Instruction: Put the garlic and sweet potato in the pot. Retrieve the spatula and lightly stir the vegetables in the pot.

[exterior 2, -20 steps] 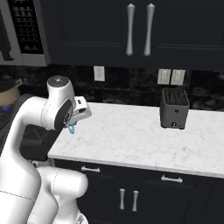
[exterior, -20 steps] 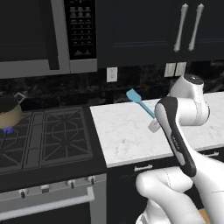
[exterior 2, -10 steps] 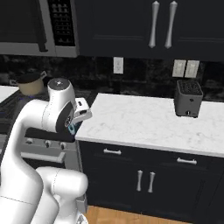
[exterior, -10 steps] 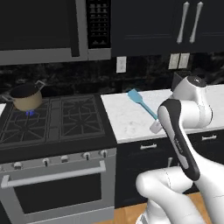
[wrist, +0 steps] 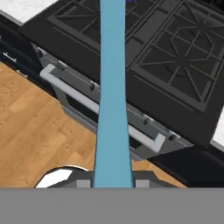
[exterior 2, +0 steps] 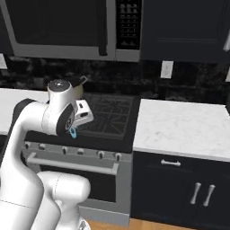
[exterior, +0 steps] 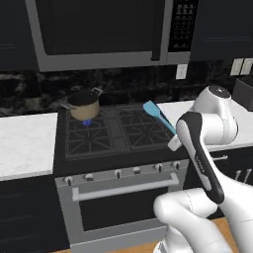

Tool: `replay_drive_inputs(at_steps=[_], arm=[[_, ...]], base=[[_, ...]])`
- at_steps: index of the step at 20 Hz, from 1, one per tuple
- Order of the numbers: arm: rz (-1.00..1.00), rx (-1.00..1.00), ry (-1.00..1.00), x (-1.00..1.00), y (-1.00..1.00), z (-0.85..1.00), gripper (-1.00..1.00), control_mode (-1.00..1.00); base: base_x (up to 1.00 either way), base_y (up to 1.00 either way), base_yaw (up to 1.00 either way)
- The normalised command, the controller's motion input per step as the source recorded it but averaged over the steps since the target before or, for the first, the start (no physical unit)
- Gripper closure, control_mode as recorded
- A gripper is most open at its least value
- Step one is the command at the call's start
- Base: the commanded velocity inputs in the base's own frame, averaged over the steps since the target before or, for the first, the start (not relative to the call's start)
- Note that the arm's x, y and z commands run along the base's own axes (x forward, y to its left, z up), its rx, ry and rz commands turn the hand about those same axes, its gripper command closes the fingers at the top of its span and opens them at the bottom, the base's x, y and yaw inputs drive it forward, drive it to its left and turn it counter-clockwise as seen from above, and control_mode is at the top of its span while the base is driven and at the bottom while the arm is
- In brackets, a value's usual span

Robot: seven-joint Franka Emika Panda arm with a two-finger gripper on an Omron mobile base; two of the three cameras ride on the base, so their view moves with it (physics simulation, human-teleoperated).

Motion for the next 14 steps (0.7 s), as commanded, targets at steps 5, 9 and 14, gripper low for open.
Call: replay_drive_inputs(at_steps=[5,9,14], arm=[[0.0,0.0,0.0,0.0,0.0,0.0,1.0,1.0],[0.0,0.0,0.0,0.0,0.0,0.0,1.0,1.0],[0.0,0.0,0.0,0.0,0.0,0.0,1.0,1.0]], base=[[0.48,0.87,0.0],[0.53,0.55,-0.03],[0.29,0.26,-0.03]])
